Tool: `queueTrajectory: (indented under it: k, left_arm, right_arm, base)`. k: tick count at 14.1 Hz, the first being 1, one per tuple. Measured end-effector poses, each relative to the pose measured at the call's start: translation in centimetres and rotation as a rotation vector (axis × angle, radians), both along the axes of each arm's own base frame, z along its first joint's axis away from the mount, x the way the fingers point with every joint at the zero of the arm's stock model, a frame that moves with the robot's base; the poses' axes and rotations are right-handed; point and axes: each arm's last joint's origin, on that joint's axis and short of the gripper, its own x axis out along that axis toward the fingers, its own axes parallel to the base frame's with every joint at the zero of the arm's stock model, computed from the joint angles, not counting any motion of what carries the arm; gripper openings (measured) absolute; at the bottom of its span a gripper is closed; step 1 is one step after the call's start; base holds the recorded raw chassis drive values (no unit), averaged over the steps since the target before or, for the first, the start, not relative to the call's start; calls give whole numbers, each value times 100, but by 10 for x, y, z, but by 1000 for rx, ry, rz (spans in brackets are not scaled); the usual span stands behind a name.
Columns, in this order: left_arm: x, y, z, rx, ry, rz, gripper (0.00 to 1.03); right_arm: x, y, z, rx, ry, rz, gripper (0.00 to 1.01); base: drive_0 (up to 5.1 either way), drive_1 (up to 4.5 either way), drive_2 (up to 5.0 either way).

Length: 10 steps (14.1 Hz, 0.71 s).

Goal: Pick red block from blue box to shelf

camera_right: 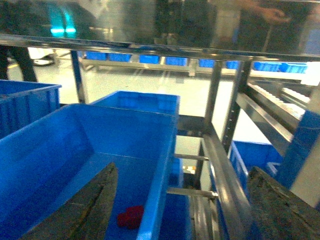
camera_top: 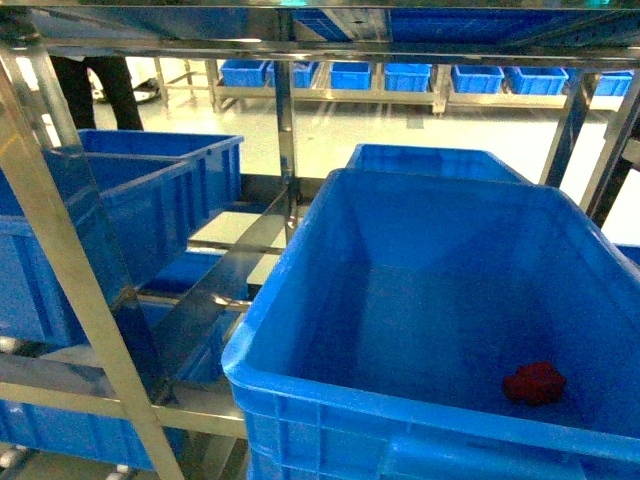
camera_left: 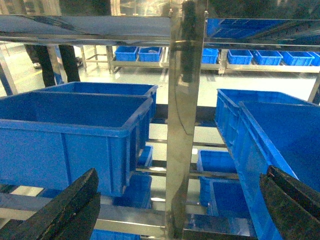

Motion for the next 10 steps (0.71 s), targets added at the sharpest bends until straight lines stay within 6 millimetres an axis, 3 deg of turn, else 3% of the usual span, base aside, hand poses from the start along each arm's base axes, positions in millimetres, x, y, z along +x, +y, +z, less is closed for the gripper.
queueTrajectory:
  k: [6, 7, 10]
  left_arm:
    - [0, 0, 0, 0, 0, 0, 98]
    - [0, 0, 0, 0, 0, 1, 98]
    - [0, 0, 0, 0, 0, 0, 98]
  right_arm:
    - [-11, -1, -14, 5, 19, -31, 8]
    - [-16, -1, -13, 9, -5, -31, 2]
    - [-17, -1, -13, 9, -14, -30, 2]
  base:
    - [0, 0, 0]
    - [0, 0, 0]
    - [0, 0, 0]
